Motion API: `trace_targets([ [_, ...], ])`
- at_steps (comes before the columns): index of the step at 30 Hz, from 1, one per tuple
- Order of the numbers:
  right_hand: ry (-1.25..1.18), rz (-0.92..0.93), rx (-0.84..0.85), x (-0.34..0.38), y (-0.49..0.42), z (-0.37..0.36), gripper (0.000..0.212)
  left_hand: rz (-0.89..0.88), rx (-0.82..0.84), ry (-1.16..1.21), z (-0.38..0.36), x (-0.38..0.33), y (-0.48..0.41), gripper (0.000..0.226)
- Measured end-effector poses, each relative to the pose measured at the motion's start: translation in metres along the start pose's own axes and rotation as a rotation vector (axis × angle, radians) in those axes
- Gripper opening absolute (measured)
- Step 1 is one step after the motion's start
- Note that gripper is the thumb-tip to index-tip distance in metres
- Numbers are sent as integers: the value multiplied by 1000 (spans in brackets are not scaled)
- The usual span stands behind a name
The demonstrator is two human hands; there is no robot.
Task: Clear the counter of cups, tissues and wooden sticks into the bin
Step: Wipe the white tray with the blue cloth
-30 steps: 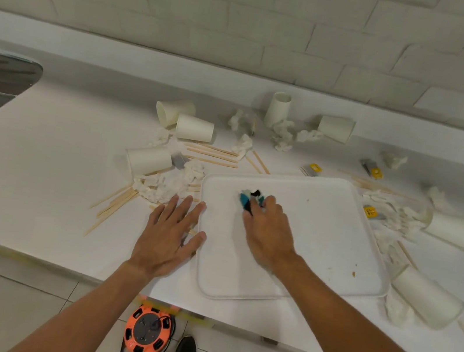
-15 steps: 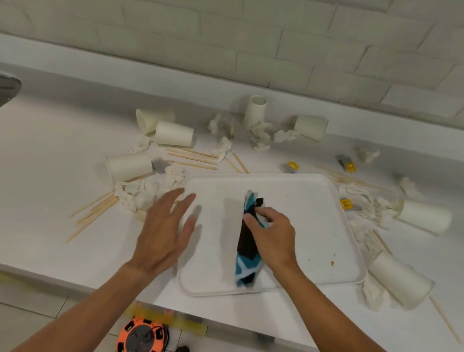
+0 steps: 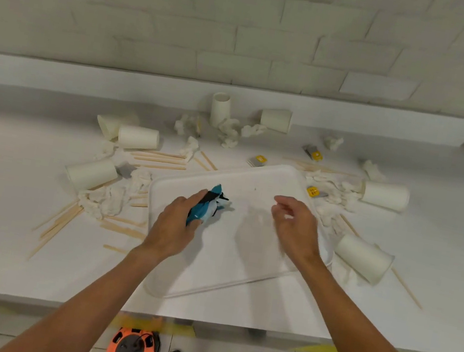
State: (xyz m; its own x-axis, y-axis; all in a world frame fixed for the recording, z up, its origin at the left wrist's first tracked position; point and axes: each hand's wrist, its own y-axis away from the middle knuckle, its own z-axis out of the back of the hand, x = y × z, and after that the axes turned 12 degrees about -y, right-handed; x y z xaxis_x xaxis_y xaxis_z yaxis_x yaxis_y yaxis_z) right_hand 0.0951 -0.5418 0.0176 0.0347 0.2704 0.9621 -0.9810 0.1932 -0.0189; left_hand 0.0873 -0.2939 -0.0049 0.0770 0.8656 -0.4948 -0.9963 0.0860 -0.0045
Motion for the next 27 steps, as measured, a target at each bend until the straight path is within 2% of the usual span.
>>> trace_targets([
  [3, 234, 113, -80, -28, -9, 44, 35, -35, 34, -71, 1, 5, -2, 64],
  [7, 412, 26, 141, -60, 5, 65, 60, -135, 160, -226, -10, 7, 5, 61],
  [10, 492, 45, 261, -66, 20, 72, 80, -154, 94, -372, -18, 5, 12, 55],
  [14, 512, 33, 407, -64, 18, 81, 111, -210, 67, -370, -23, 7, 15, 50],
  [18, 556, 3, 509, -70, 10, 87, 139, -268, 50, -322, -26, 2, 18, 59],
  [20, 565, 13, 510, -73, 8, 86, 144, -303, 47, -291, -26, -3, 21, 61],
  [24, 539, 34, 488, -72, 9, 85, 146, -424, 87, -273, -34, -20, 30, 38],
  [27, 503, 19, 470, -69, 10, 85, 143, -518, 119, -289, -39, -26, 31, 33],
])
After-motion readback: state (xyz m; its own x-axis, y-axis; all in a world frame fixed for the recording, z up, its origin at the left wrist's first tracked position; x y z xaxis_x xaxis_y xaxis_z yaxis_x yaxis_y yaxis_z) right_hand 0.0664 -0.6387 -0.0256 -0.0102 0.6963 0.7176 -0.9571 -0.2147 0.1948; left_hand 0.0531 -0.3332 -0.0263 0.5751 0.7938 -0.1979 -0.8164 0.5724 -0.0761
